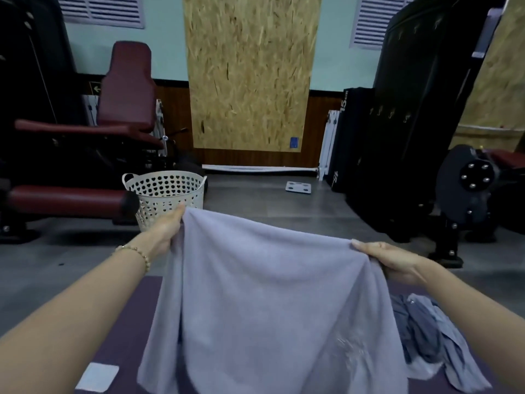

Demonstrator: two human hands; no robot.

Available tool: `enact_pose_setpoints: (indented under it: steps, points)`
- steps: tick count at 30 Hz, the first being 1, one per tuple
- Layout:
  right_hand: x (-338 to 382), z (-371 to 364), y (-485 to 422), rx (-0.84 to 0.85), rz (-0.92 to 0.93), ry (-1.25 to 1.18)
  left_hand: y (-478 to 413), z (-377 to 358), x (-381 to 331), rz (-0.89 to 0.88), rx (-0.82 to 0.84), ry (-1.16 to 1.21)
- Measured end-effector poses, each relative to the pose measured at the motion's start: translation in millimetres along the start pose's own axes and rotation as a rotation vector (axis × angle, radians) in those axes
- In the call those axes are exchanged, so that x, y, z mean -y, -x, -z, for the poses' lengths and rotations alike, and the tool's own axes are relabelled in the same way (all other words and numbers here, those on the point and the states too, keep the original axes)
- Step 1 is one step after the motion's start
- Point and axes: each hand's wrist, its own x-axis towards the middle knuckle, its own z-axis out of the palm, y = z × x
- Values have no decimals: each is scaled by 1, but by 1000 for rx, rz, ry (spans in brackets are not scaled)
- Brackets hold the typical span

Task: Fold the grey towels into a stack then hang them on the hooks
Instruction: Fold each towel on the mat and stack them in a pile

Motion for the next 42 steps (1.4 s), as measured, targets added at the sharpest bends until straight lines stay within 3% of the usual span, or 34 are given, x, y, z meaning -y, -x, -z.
enact_pose_setpoints:
  steps: [4, 7, 12, 15, 19, 21, 25, 27, 28, 30, 34, 36, 40, 42]
  points:
    - [3, -6, -51, -186, 91, -99, -35, -8, 24, -20, -54, -56]
    - [22, -8, -79, -260, 218, -150, -61, -12, 9, -133, -161, -4]
    - [41, -8, -106, -302, 361, -191, -77, -16, -23, -255, -290, 58]
    - [17, -11, -123, -303, 355, -148, -82, -27, 2, -265, -295, -16]
    - [-69, -24, -162, -307, 237, -24, -85, -56, 89, -186, -145, -240]
    - [-117, -33, -181, -298, 164, 56, -83, -75, 138, -71, -21, -384]
    - [-200, -56, -208, -170, -57, 188, -96, -109, 258, 209, -9, -494]
    - [-236, -66, -217, -117, -183, 201, -97, -110, 303, 307, 304, -611]
    - [-253, -70, -224, -89, -246, 205, -97, -109, 319, 322, 410, -713]
    - [-280, -73, -234, 3, -365, 253, -102, -106, 344, 352, 452, -793]
    - [-322, -61, -252, 186, -509, 190, -135, -143, 372, 173, 466, -848]
    - [-341, -47, -261, 69, -458, 178, -146, -176, 375, 103, 523, -809]
    - [-390, -11, -273, -365, -392, 104, -159, -255, 386, 39, 595, -741]
    - [-416, 0, -273, -387, -444, 162, -163, -297, 394, 13, 622, -754]
